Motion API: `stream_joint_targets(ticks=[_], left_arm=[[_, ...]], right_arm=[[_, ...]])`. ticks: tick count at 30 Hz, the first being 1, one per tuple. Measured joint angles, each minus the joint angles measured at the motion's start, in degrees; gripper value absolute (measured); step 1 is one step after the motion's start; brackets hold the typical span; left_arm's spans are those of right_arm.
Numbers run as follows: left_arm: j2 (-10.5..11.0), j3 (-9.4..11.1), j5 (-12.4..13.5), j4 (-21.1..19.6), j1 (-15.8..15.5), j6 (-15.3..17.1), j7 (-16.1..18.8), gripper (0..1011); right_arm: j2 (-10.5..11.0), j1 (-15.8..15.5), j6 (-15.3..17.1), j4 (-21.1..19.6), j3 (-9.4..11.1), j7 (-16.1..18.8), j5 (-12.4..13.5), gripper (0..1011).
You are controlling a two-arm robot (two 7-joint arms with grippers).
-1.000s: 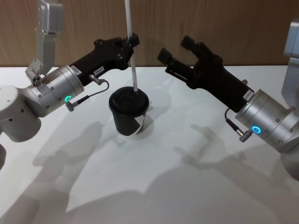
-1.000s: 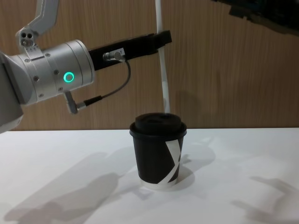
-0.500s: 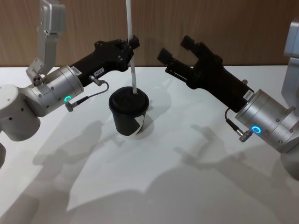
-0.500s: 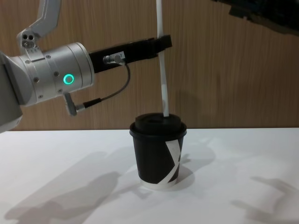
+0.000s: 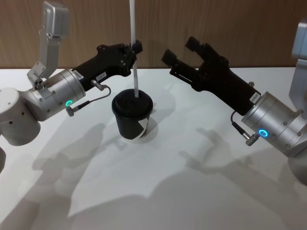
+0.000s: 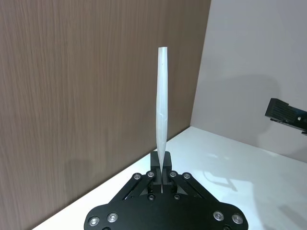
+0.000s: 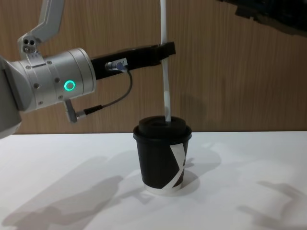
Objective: Pick up the straw with one hand, pass it to the other hand, and insert it into the cup.
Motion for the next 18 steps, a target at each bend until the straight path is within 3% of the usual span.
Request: stream_joint_targets(ticks=[18], left_arm=[[-1.67, -0.22, 0.81, 3.48, 0.46, -1.29, -1.05, 6]], right_arm=[[0.0, 0.0, 0.0, 0.0, 0.0, 0.0, 0.0, 1001]])
